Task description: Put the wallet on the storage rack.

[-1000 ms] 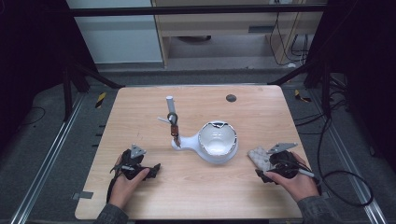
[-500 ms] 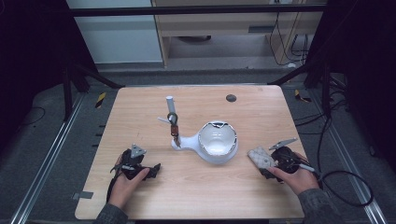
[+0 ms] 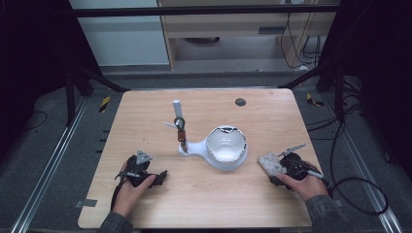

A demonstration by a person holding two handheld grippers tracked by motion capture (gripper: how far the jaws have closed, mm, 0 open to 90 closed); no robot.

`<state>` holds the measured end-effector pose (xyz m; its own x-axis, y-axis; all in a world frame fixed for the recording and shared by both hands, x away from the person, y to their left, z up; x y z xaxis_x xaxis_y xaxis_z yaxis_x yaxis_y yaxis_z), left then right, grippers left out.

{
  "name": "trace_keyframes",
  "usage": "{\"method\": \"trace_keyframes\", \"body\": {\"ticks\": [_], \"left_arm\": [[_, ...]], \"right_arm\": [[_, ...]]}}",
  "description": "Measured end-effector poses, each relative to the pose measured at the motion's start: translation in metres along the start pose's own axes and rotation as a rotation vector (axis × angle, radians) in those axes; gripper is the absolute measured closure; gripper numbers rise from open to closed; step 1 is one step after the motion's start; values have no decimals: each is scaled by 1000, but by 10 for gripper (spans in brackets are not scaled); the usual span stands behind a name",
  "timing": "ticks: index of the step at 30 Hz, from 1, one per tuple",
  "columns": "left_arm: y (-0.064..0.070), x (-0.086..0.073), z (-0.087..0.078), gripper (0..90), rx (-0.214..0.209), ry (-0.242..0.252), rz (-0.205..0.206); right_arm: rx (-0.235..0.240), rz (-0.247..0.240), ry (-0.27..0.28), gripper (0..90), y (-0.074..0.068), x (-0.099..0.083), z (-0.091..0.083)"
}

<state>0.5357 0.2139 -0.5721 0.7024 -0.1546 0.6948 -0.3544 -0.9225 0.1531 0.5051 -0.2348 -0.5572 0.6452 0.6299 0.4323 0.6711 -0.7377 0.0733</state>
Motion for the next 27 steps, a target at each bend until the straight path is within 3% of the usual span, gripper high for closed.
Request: {"method": "trace_keyframes", "body": {"ticks": [17, 27], "left_arm": [[1, 0, 0, 0, -2, -1, 4], [1, 0, 0, 0, -1, -3, 5]], "right_arm": [[-1, -43, -75, 280, 2, -2, 1], [-11, -122, -79, 305, 2, 4, -21]]}}
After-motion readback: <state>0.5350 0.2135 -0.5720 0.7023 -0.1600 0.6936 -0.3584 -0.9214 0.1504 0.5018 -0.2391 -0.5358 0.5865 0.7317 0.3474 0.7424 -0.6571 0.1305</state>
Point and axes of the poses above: each handheld gripper's, and its own axes: z roughly forward along the jaws, x roughly out of its top, y roughly to its right, the point moved 9 cm from there along z, roughly forward along the jaws, and after that the axes turned 14 degrees about -z, right-handed, at the moved point
